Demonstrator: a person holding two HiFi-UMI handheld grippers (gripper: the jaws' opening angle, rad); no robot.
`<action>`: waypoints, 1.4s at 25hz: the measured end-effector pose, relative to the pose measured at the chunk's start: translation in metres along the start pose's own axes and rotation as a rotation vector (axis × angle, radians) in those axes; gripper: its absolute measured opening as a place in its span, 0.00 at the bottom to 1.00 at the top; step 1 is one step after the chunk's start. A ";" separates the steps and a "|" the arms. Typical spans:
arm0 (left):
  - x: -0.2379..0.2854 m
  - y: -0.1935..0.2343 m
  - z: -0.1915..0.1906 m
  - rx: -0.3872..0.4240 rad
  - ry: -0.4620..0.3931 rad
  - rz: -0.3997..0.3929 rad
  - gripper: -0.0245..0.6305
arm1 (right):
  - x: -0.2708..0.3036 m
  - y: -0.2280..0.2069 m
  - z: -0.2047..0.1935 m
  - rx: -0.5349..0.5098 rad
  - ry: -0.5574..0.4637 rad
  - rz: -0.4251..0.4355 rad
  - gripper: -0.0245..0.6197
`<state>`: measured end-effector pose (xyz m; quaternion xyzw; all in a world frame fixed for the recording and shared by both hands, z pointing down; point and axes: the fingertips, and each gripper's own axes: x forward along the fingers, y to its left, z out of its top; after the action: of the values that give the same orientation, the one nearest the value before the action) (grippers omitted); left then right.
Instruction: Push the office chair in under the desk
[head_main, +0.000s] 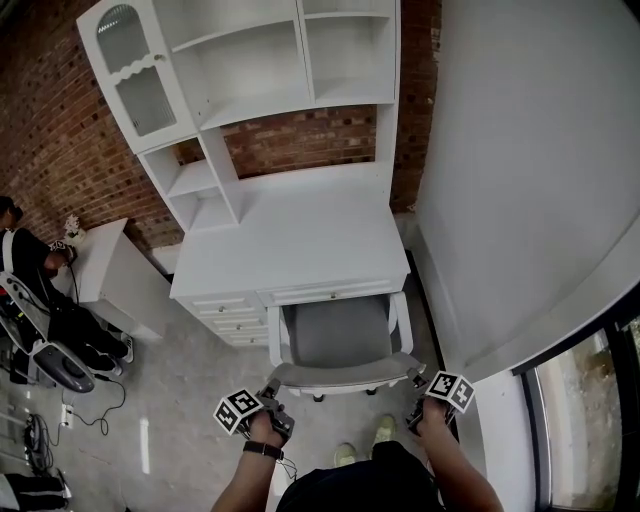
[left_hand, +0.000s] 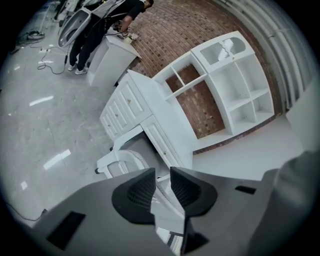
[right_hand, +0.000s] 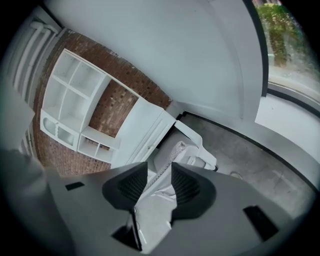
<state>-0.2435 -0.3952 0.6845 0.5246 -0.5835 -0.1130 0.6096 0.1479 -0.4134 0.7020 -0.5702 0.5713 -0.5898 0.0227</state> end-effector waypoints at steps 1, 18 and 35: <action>-0.005 -0.010 0.000 0.017 0.000 -0.026 0.17 | -0.005 0.006 0.002 -0.011 -0.008 0.018 0.25; -0.072 -0.221 0.018 0.677 -0.151 -0.390 0.05 | -0.080 0.178 0.052 -0.633 -0.217 0.286 0.06; -0.145 -0.317 0.020 1.085 -0.365 -0.480 0.05 | -0.178 0.282 0.082 -1.038 -0.540 0.347 0.05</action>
<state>-0.1522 -0.4309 0.3494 0.8485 -0.5184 -0.0220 0.1043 0.0912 -0.4437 0.3645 -0.5348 0.8429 -0.0563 -0.0183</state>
